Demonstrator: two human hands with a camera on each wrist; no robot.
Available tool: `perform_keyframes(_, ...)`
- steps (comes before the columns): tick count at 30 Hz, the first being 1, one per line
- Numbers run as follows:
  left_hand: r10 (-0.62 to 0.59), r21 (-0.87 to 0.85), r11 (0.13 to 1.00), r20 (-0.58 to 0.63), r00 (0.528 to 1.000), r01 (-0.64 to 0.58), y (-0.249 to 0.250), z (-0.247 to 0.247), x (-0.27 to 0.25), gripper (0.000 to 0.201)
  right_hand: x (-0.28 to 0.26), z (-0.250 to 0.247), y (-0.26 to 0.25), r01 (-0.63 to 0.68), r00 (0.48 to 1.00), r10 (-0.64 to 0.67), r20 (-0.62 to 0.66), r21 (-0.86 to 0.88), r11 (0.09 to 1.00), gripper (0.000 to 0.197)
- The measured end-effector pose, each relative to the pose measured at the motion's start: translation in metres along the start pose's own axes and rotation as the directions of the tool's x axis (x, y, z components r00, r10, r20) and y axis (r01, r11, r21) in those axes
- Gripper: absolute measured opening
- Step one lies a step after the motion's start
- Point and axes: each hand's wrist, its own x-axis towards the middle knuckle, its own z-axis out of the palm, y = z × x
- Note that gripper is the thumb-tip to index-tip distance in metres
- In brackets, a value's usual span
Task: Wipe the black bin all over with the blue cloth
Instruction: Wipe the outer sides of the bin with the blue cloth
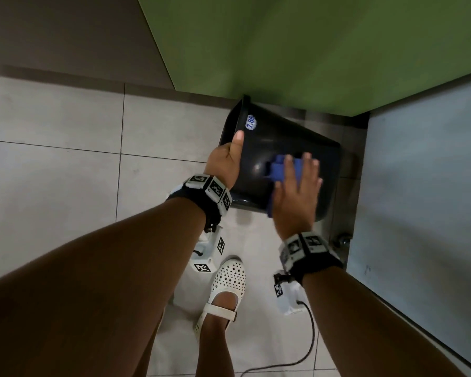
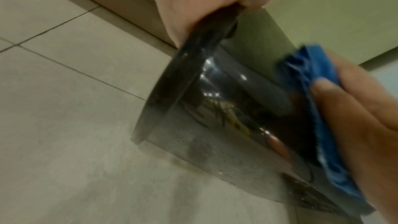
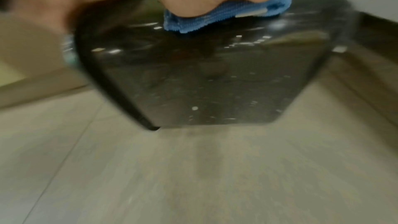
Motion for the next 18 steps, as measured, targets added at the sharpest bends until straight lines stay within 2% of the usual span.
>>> perform_keyframes(2, 0.009, 0.005, 1.0, 0.012, 1.0, -0.009, 0.0, 0.0, 0.001, 0.052, 0.001, -0.007, 0.022, -0.231, 0.972, 0.233, -0.026, 0.068, 0.971, 0.05)
perform_keyframes(4, 0.018, 0.02, 1.0, 0.014, 1.0, -0.019, 0.002, 0.0, 0.001, 0.051, 0.007, -0.01, 0.029, -0.403, 0.91, 0.412, -0.042, 0.137, 0.905, 0.05)
perform_keyframes(7, 0.011, 0.03, 0.999, 0.017, 1.0, -0.011, 0.002, 0.0, 0.002, 0.049, 0.018, -0.005, 0.005, -0.542, 0.821, 0.564, -0.096, 0.184, 0.82, 0.05)
perform_keyframes(8, 0.002, 0.029, 1.0, 0.018, 1.0, -0.003, 0.002, -0.001, 0.002, 0.048, 0.02, -0.002, -0.01, -0.546, 0.815, 0.57, -0.105, 0.192, 0.816, 0.05)
perform_keyframes(10, -0.012, 0.027, 1.0, 0.014, 1.0, 0.012, 0.005, -0.001, 0.001, 0.048, 0.02, 0.006, -0.041, -0.455, 0.872, 0.478, -0.104, 0.188, 0.87, 0.051)
perform_keyframes(12, -0.041, -0.007, 0.999, 0.021, 0.999, 0.041, 0.007, -0.002, 0.0, 0.048, 0.01, 0.014, -0.068, -0.282, 0.947, 0.302, -0.107, 0.167, 0.945, 0.049)
perform_keyframes(14, -0.082, -0.074, 0.994, 0.059, 0.995, 0.086, 0.01, -0.005, -0.004, 0.05, -0.006, 0.018, -0.083, -0.079, 0.989, 0.091, -0.121, 0.096, 0.992, 0.05)
perform_keyframes(16, -0.099, -0.076, 0.992, 0.086, 0.991, 0.105, 0.012, -0.008, -0.008, 0.051, -0.017, 0.02, -0.075, 0.095, 0.993, -0.092, -0.068, 0.036, 0.995, 0.047)
perform_keyframes(18, -0.084, 0.002, 0.996, 0.075, 0.994, 0.084, 0.014, -0.01, -0.01, 0.055, -0.021, 0.019, -0.053, 0.198, 0.98, -0.198, -0.018, -0.027, 0.98, 0.048)
